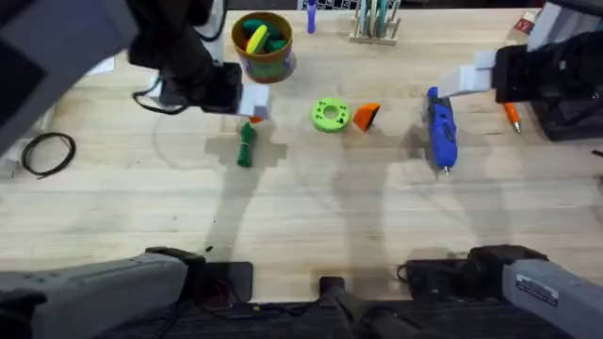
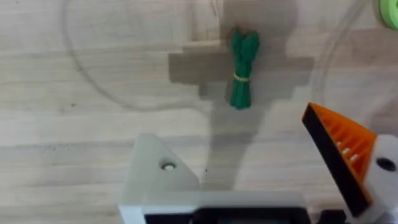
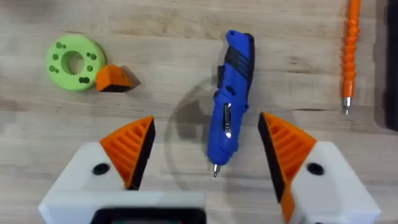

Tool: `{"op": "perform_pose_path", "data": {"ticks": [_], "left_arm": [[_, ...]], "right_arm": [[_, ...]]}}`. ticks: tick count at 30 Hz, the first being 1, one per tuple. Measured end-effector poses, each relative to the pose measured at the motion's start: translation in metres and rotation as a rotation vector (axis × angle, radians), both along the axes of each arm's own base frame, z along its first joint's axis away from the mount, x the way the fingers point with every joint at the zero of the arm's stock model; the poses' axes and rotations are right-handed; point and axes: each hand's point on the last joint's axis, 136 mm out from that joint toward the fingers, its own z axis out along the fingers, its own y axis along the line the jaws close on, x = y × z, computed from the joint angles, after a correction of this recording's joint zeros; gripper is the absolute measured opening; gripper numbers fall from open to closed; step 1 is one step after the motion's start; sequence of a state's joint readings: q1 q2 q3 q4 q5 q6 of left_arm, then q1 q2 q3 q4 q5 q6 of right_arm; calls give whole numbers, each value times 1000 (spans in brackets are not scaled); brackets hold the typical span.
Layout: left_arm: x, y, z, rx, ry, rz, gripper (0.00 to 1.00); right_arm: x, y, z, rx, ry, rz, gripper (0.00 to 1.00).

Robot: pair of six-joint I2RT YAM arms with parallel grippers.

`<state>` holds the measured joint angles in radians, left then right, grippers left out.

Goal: Pick up the gripper from the table and insert it into the empty holder that is missing its gripper. Then pick up a screw, insert it into the mounting hole, and use the screwdriver to tighten it. Finally, clean up the table by picking up the vegetable and placing it into the bucket.

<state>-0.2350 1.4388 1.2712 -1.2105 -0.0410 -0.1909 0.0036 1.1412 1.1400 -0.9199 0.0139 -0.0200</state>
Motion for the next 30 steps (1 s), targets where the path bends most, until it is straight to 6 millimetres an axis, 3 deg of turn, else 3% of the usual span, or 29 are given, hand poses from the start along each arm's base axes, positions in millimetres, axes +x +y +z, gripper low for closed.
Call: {"op": "perform_pose_path", "data": {"ticks": [5, 10, 18, 25, 27, 30], "left_arm": [[7, -1, -35, -4, 8, 14, 985], [-6, 2, -68, -1, 47, 0, 985], [-5, 15, -90, -36, 77, -6, 985], [-8, 8, -118, -47, 170, -58, 989], [-8, 6, -125, -53, 187, -62, 951], [-7, 3, -125, -67, 181, -72, 801]], "right_arm": [[0, 0, 0, 0, 0, 0, 991], [0, 0, 0, 0, 0, 0, 991], [0, 0, 0, 0, 0, 0, 992], [0, 0, 0, -2, 0, 3, 991], [0, 0, 0, -2, 0, 3, 991], [0, 0, 0, -2, 0, 3, 991]]}}
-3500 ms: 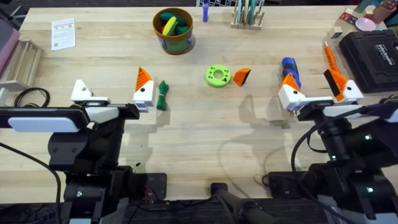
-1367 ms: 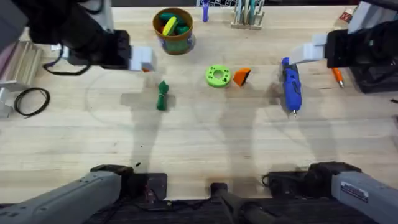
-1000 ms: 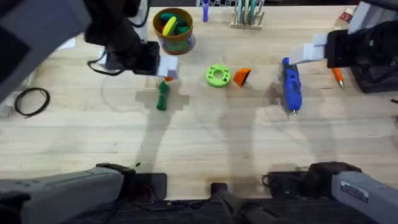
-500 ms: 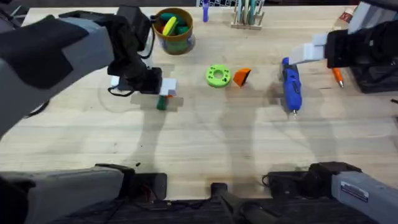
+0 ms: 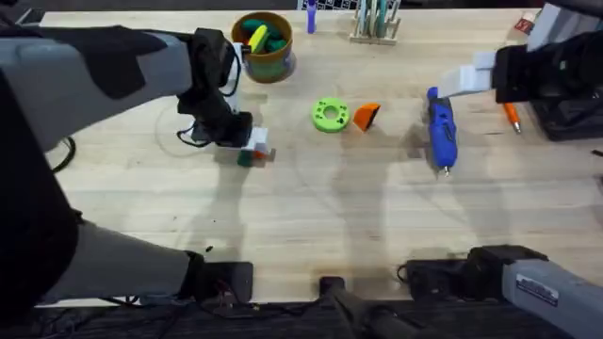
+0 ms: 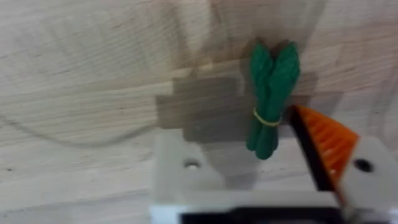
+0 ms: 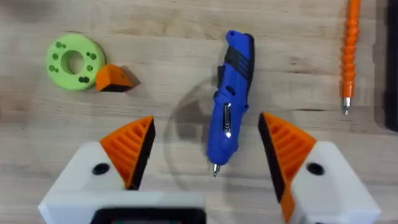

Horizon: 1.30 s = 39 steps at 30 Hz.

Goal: Pick up the gripper from the table and insert it into the empty holder that is missing its gripper. Then pick up a screw, insert it into the mounting hole, and use the screwdriver to tighten it. Finally, clean up the table by picking up the vegetable and placing it into the bucket.

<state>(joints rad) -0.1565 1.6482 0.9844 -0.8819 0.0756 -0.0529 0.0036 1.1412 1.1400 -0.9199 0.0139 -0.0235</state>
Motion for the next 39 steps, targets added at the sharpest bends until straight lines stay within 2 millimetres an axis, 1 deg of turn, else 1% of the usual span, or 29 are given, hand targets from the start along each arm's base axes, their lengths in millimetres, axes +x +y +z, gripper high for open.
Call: {"op": "perform_pose_path", "data": {"ticks": [1, 5, 6, 8, 14, 17, 20, 21, 23, 27, 31, 35, 39], "left_arm": [[0, -1, 0, -3, -1, -2, 724], [3, -6, 2, -20, -11, -9, 111], [4, -6, 2, -19, -15, -13, 27], [5, -6, 3, -19, -17, -13, 13], [4, -6, 3, -17, -14, 10, 15], [3, -1, 5, 10, -7, 20, 15], [4, 3, 15, 30, -8, 26, 15], [6, 3, 22, 32, -19, 27, 15], [12, 4, 42, 32, -59, 30, 15], [25, 2, 95, 11, -196, 33, 15], [24, 2, 144, -11, -321, 35, 15], [20, 3, 175, -26, -417, 38, 15], [11, 5, 193, -38, -480, 39, 15]], "right_arm": [[0, 0, 0, 0, 0, 0, 992], [0, 0, 0, 0, 0, 0, 991], [0, 0, 0, 0, 0, 0, 992], [0, 0, 0, 0, 0, 0, 992], [0, 0, 0, 0, 0, 0, 991], [0, 0, 0, 0, 0, 0, 991], [0, 0, 0, 0, 0, 0, 992], [0, 0, 0, 0, 0, 0, 991], [0, 0, 0, 0, 0, 0, 991], [0, 0, 0, 0, 0, 0, 990], [0, 0, 0, 0, 0, 0, 990], [0, 0, 0, 0, 0, 0, 990], [0, 0, 0, 0, 0, 0, 991]]}}
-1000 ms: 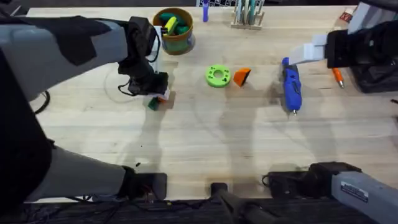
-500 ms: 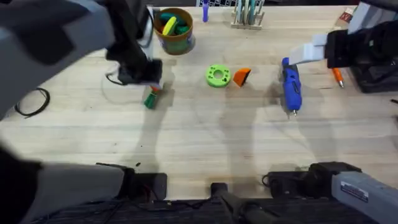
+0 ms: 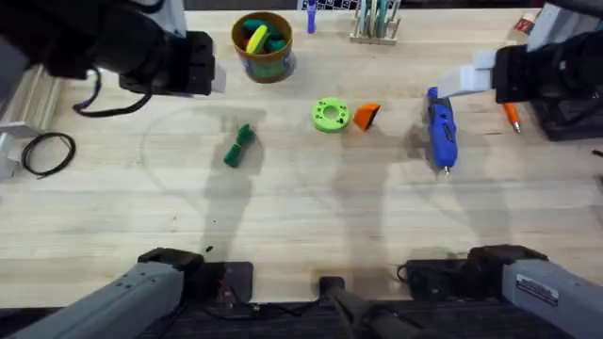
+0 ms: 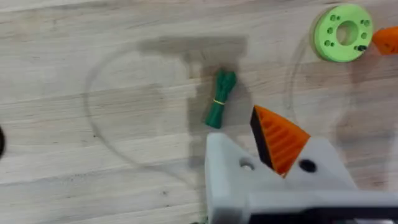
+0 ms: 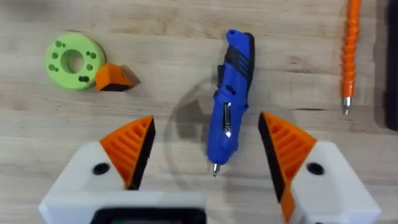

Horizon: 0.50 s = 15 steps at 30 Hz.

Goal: Pick up the gripper from the table and insert it into the empty holder that is missing its gripper. Then pick up a screw, insert it into the mounting hole, and use the screwdriver to tighten it. Finally, clean up the table by picking up the vegetable and placing it into the bucket.

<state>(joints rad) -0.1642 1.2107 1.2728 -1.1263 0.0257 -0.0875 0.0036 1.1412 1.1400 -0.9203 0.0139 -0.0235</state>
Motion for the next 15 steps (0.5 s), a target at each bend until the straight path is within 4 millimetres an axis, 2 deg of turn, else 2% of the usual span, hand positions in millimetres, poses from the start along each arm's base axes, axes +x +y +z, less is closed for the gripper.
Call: {"op": "perform_pose_path", "data": {"ticks": [6, 7, 9, 13, 15], "left_arm": [[-4, 1, 11, -7, -41, 0, 17], [-4, 1, 11, -5, -42, -2, 54], [-2, 1, 12, -7, -48, 0, 382], [-1, 0, 12, -11, -53, 5, 945], [-1, 0, 12, -10, -53, 4, 983]], "right_arm": [[0, 0, 0, 0, 0, 0, 992], [0, 0, 0, 0, 0, 0, 991], [0, 0, 0, 0, 0, 0, 991], [0, 0, 0, 0, 0, 0, 991], [0, 0, 0, 0, 0, 0, 991]]}}
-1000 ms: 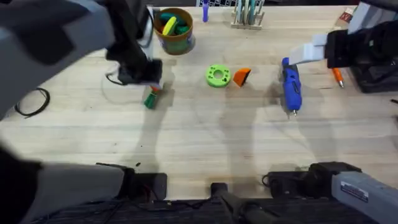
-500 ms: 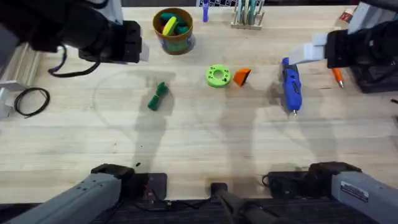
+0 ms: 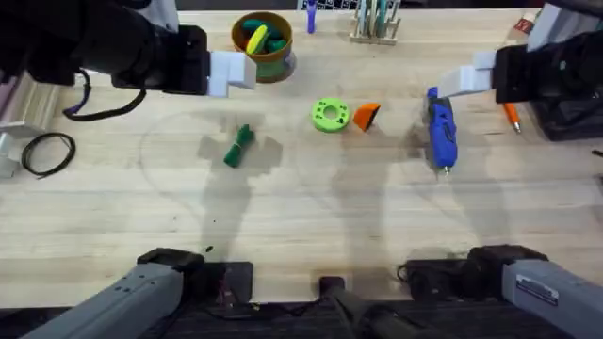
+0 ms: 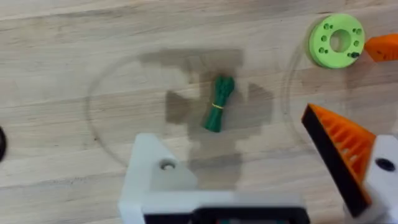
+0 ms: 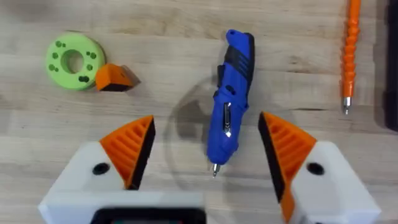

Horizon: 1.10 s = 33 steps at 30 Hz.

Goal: Pick up the gripper from the table and insert it into the empty holder that is missing its gripper. Then pick up a screw, insert it into the mounting hole, and use the screwdriver to tighten it. Finally, clean up the table by picking up the vegetable and placing it into the bucket.

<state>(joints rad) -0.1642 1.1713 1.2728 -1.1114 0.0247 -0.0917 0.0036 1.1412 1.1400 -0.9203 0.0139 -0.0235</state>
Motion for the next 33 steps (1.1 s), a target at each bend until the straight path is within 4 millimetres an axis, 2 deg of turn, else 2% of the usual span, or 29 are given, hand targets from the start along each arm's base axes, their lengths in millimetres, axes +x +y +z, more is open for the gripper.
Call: {"op": "perform_pose_path", "data": {"ticks": [15, 20, 23, 28, 33], "left_arm": [[-2, 0, -1, 2, 9, 0, 985], [-28, 6, -16, 29, 132, 3, 986], [-32, 8, -17, 40, 147, 7, 986], [-23, 11, -14, 54, 106, 19, 986], [-1, 12, -2, 59, 5, 34, 986]], "right_arm": [[0, 0, 0, 0, 0, 0, 991], [0, 0, 0, 0, 0, 0, 991], [0, 0, 0, 0, 0, 0, 991], [0, 0, 0, 0, 0, 0, 992], [0, 0, 0, 0, 0, 0, 991]]}}
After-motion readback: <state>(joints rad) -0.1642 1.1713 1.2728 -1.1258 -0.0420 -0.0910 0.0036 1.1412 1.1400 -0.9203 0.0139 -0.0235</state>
